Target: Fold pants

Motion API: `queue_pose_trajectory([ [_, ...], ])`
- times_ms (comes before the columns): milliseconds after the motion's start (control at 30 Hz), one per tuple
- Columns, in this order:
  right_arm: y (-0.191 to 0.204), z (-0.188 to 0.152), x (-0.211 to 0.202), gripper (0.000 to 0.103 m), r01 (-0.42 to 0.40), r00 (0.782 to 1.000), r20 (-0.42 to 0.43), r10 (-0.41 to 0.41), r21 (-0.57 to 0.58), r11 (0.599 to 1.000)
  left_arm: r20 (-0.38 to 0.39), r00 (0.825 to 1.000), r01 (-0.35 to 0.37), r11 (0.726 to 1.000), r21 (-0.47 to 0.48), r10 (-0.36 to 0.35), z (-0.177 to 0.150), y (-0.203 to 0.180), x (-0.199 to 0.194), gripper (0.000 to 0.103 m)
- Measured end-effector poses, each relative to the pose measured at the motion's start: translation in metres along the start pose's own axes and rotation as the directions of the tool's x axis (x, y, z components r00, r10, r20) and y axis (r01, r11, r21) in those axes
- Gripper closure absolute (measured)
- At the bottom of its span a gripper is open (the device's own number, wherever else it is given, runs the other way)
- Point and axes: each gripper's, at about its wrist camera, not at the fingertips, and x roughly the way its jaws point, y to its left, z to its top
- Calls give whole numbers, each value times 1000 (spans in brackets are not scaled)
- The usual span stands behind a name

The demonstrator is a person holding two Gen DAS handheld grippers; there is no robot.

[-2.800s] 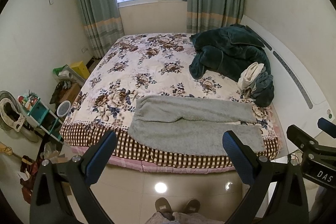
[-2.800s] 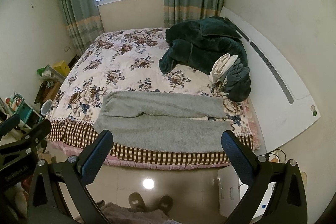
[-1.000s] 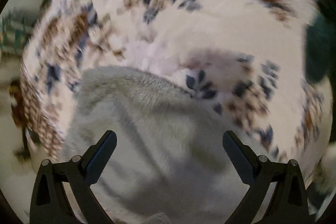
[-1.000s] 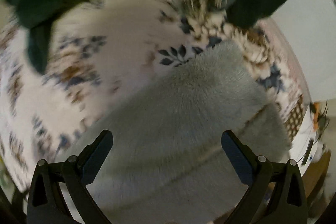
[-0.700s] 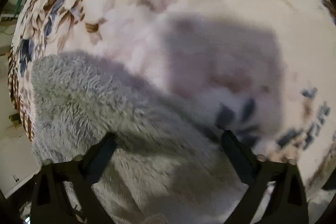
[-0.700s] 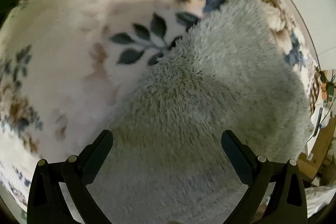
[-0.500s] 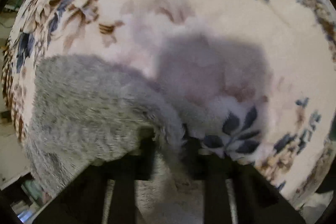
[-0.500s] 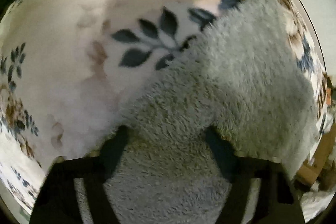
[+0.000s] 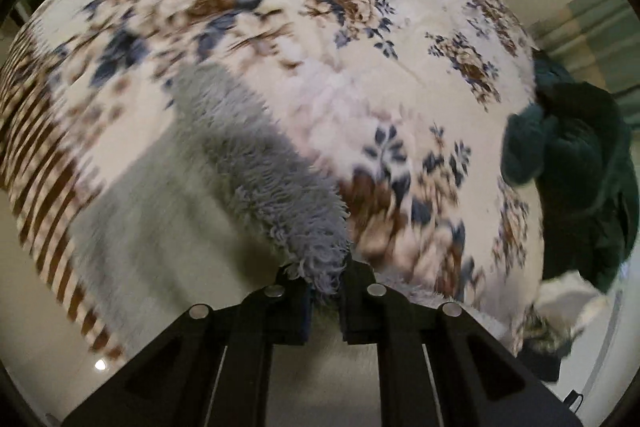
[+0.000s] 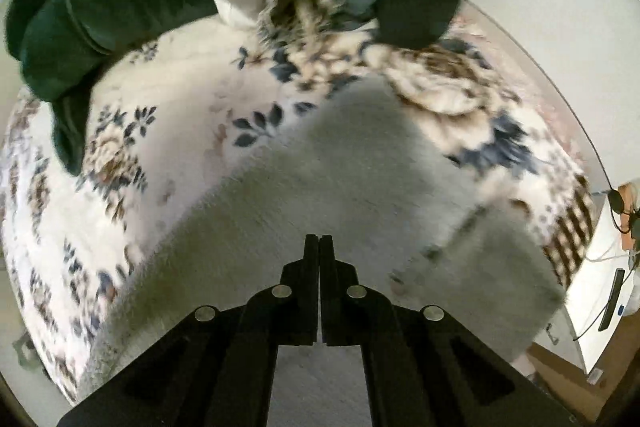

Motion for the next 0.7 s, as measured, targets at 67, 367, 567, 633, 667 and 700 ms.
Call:
queue_pose_trajectory([
  [67,-25,-21,-20,103,-21,1000,-10,21,-19,1000,-1,1000,10,1000,-23,-10,-22,25,5,95],
  [367,-49,-50,4,32,-173,973,-161,165,-34,984,-99,987,-136,982,-131,124,-110,121,60,96],
  [567,-7,-11,72,17,-145,973,-176,149,36,989,-134,985,-132,972,-193,108,-121,133,97,95],
  [633,3,-4,98,35,-69,973,-218,73,25,997,-128,985,-135,975,-179,113,-118,128,101,95],
  [667,2,-5,107,54,-59,974,-215,69,50,997,-129,985,-135,975,-174,113,-118,128,102,95],
  [700,1,-7,108,87,-59,975,-213,70,60,996,-132,985,-134,976,-171,112,-117,128,104,95],
])
